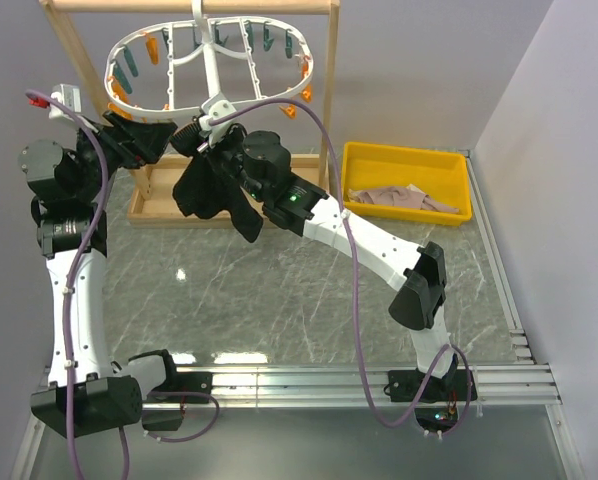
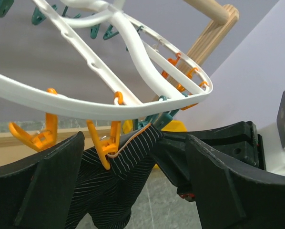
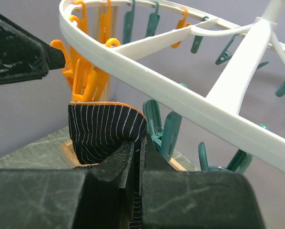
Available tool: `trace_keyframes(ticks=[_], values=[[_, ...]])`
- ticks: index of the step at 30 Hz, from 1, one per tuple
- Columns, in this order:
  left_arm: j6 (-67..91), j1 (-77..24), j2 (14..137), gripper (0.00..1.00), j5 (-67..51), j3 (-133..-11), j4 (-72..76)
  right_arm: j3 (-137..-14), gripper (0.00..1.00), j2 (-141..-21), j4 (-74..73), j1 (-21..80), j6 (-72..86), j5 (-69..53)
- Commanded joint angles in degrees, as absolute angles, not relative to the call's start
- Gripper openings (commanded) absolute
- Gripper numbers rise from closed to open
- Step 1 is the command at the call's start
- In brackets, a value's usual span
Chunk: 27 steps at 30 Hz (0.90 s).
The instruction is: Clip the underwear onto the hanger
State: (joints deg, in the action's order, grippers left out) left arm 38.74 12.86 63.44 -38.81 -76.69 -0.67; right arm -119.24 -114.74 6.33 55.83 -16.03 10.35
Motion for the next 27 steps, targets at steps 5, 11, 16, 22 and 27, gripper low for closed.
trace_keyframes(ticks=[5,11,16,22,27], values=[[36.3,13.7,62.8,0.89,-37.5,-76.9,-7.7,-119.9,0.0,-117.2,9.3,56.4,-14.1,10.1],[33.8,13.9,61.5,0.85,-35.2,-75.0,-11.1,-116.9,0.15,-117.7,9.6,57.0,-13.4,10.5],[32.9,14.2,60.3,0.86,-34.5,-72.6,-13.0,-113.7,0.27,-116.6,10.1,57.3,-12.8,10.5],[30.9,14.5,59.5,0.87,-32.9,-69.5,-15.3,-110.7,0.41,-115.1,9.5,57.4,-11.1,9.0],[29.5,15.0,59.8,0.88,-30.6,-67.0,-16.9,-107.3,0.51,-112.9,8.5,57.4,-9.1,2.5]])
